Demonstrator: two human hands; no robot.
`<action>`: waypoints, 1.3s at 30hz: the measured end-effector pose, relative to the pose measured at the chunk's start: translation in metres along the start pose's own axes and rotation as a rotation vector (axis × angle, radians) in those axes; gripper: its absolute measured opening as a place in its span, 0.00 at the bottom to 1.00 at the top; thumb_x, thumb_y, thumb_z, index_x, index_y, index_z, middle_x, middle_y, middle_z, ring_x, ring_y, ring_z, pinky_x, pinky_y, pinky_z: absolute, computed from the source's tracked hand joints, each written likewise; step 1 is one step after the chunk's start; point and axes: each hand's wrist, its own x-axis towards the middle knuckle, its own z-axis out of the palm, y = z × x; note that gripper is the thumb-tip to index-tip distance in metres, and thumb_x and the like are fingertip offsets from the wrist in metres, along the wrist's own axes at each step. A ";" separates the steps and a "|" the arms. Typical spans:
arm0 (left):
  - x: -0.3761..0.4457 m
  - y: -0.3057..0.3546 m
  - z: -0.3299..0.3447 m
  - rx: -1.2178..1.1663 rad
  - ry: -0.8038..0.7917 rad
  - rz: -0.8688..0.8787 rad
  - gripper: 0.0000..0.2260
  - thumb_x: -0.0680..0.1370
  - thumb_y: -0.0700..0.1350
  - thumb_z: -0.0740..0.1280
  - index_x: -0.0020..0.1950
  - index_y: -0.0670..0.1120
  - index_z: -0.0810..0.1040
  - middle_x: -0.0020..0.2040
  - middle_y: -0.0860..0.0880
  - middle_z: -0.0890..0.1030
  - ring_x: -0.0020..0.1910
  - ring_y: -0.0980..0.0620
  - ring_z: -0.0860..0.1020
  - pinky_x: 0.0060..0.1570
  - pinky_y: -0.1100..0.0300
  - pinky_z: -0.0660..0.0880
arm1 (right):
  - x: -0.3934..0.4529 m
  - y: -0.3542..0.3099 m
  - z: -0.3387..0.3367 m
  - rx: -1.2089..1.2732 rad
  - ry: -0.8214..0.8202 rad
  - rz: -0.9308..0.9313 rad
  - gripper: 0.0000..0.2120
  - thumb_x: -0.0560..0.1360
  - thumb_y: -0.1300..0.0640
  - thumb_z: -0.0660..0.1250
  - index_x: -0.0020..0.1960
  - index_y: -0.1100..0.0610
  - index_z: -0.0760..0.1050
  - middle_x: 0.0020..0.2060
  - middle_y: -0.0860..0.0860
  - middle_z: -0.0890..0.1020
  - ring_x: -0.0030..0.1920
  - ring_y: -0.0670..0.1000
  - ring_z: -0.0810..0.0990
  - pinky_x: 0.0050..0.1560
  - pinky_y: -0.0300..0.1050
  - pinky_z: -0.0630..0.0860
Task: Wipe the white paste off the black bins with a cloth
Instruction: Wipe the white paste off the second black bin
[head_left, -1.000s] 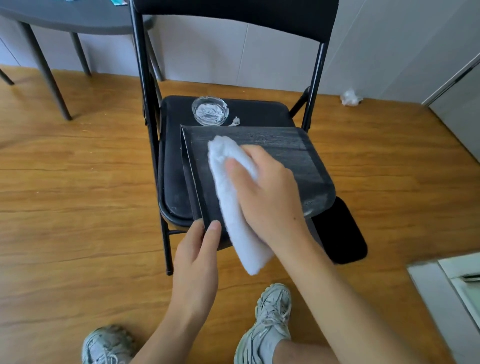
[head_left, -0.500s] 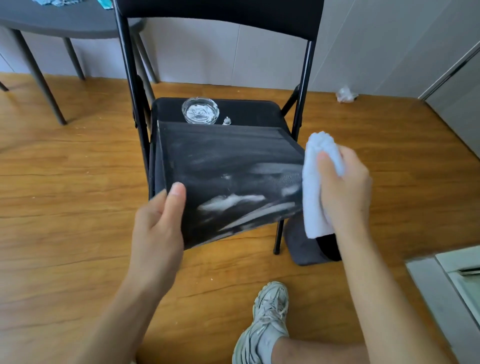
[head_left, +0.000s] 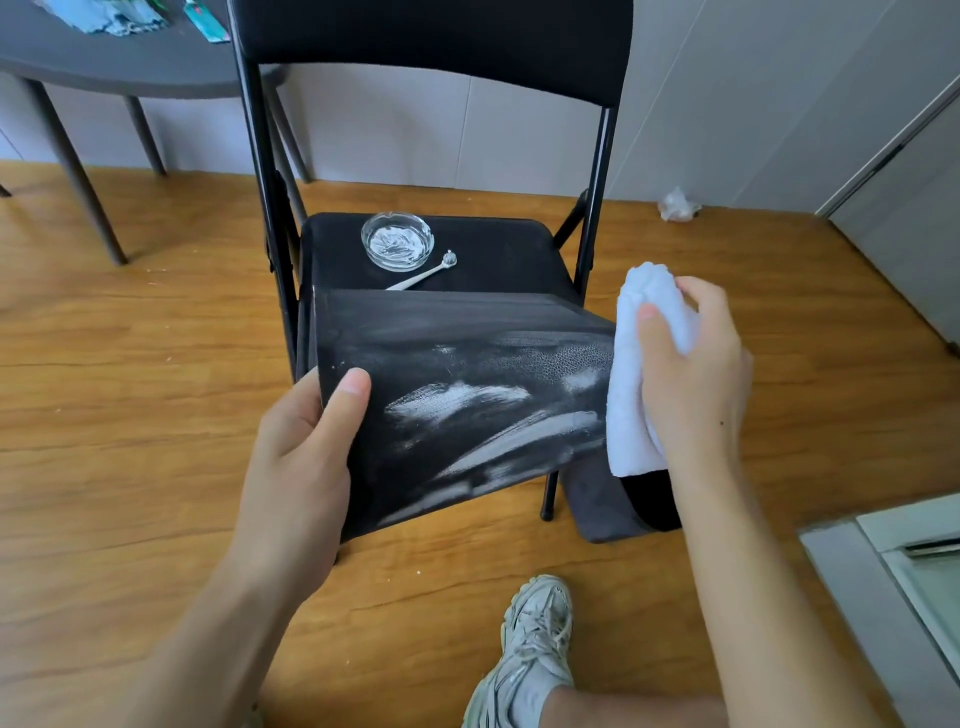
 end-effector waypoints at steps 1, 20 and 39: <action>0.000 -0.001 0.000 0.010 -0.011 0.009 0.17 0.84 0.45 0.57 0.46 0.56 0.84 0.50 0.54 0.86 0.51 0.55 0.83 0.48 0.59 0.76 | 0.000 0.000 0.000 0.005 0.007 -0.002 0.14 0.77 0.52 0.61 0.62 0.46 0.71 0.43 0.42 0.74 0.45 0.47 0.70 0.45 0.42 0.64; -0.017 -0.028 0.005 0.072 0.110 0.024 0.25 0.78 0.57 0.60 0.39 0.33 0.68 0.34 0.45 0.71 0.34 0.49 0.70 0.36 0.54 0.67 | -0.047 -0.069 0.018 -0.412 -0.477 -0.398 0.10 0.76 0.49 0.53 0.41 0.46 0.71 0.34 0.47 0.74 0.36 0.55 0.72 0.34 0.48 0.68; -0.049 -0.043 0.012 0.076 0.068 0.023 0.14 0.82 0.43 0.61 0.40 0.44 0.81 0.37 0.53 0.84 0.38 0.62 0.79 0.39 0.71 0.72 | -0.072 -0.056 -0.008 -0.386 -0.501 -0.441 0.10 0.80 0.49 0.52 0.41 0.43 0.67 0.34 0.48 0.72 0.35 0.54 0.73 0.36 0.50 0.73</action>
